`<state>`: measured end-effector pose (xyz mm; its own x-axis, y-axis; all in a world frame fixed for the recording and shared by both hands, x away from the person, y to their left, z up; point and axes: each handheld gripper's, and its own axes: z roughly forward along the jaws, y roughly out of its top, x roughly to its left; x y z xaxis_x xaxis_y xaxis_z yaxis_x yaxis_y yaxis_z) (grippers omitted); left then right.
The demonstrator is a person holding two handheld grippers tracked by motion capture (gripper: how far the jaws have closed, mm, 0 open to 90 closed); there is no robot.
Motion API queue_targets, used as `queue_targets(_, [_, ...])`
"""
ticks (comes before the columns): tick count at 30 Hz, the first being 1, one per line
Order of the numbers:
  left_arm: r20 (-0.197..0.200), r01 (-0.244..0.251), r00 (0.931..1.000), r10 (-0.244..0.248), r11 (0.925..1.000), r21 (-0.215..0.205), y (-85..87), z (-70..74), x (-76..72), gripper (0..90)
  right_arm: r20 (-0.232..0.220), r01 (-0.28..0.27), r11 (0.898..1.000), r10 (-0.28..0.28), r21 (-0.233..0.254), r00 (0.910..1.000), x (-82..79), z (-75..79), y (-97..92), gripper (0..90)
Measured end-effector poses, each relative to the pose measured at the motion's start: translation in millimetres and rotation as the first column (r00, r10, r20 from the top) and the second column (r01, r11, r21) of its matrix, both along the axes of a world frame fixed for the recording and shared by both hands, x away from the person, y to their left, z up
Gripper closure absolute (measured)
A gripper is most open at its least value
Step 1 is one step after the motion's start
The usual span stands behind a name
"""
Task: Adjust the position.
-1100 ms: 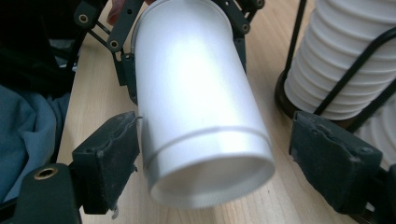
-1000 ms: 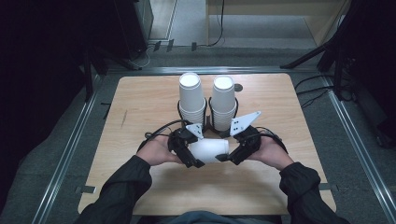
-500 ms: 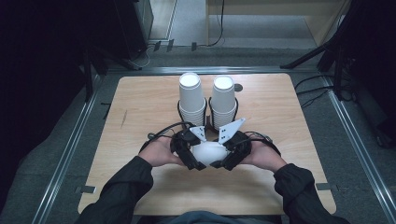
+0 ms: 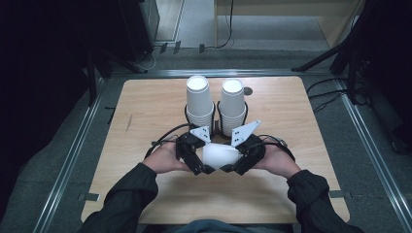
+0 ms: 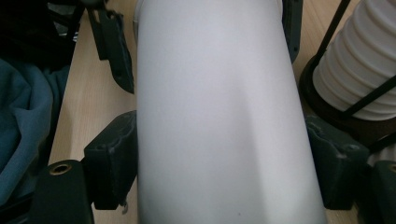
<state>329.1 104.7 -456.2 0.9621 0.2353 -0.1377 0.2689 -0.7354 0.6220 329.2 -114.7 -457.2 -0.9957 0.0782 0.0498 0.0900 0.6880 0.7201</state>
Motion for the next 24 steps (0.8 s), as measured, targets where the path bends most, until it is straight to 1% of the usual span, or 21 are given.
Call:
queue_targets(3, [-0.005, -0.013, 0.9999, 0.013, 0.9995, -0.028, 4.2, 0.8, 0.4, 0.0, -0.006, 0.011, 1.0, -0.011, 0.017, 0.9999, 1.1, 2.4, -4.2, 21.7])
queue_targets(6, [-0.016, -0.018, 0.9997, 0.017, 0.9984, -0.053, 9.2, 1.5, 1.2, 0.0, 0.008, 0.02, 0.999, -0.02, 0.043, 0.9998, 3.0, 4.8, -9.8, 21.7])
queue_targets(7, [-0.01, -0.02, 0.9998, 0.02, 0.9984, -0.053, 10.8, 2.1, 1.7, 0.0, 0.003, 0.025, 0.999, -0.025, 0.047, 0.9997, 3.1, 5.6, -11.4, 21.7])
queue_targets(8, [-0.014, -0.024, 0.9996, 0.023, 0.998, -0.059, 12.2, 2.4, 1.8, 0.0, 0.003, 0.032, 0.998, -0.032, 0.056, 0.9995, 3.6, 6.6, -13.3, 21.6])
queue_targets(9, [-0.016, -0.03, 0.9995, 0.029, 0.9968, -0.074, 13.4, 2.6, 1.5, 0.0, 0.006, 0.037, 0.997, -0.038, 0.065, 0.9993, 4.3, 7.5, -15.3, 21.6])
queue_targets(13, [-0.002, -0.054, 0.9985, 0.054, 0.9934, -0.101, 18.7, 5.6, 2.1, 0.0, 0.007, 0.058, 0.994, -0.059, 0.092, 0.9983, 5.8, 11.2, -22.5, 21.5])
queue_targets(14, [0.004, -0.049, 0.9987, 0.05, 0.9938, -0.1, 20.9, 6.7, 3.2, 0.0, 0.003, 0.063, 0.993, -0.064, 0.101, 0.998, 6.1, 11.7, -24.0, 21.5])
queue_targets(17, [0.004, -0.075, 0.9971, 0.076, 0.9877, -0.137, 25.2, 8.2, 2.8, 0.0, 0.0, 0.076, 0.991, -0.076, 0.113, 0.9971, 6.8, 13.8, -28.7, 21.4])
queue_targets(19, [0.016, -0.085, 0.9959, 0.089, 0.9839, -0.157, 29.1, 10.0, 3.7, 0.0, 0.0, 0.085, 0.988, -0.086, 0.126, 0.9963, 7.1, 14.9, -32.1, 21.4])
queue_targets(23, [-0.005, -0.113, 0.9935, 0.114, 0.9693, -0.219, 36.0, 12.8, 4.6, 0.0, -0.004, 0.101, 0.982, -0.102, 0.156, 0.9948, 7.4, 18.3, -37.7, 21.3])
queue_targets(24, [-0.011, -0.117, 0.9931, 0.117, 0.9667, -0.228, 37.1, 13.2, 4.6, 0.0, -0.004, 0.103, 0.98, -0.104, 0.168, 0.9946, 7.9, 19.1, -38.7, 21.3])
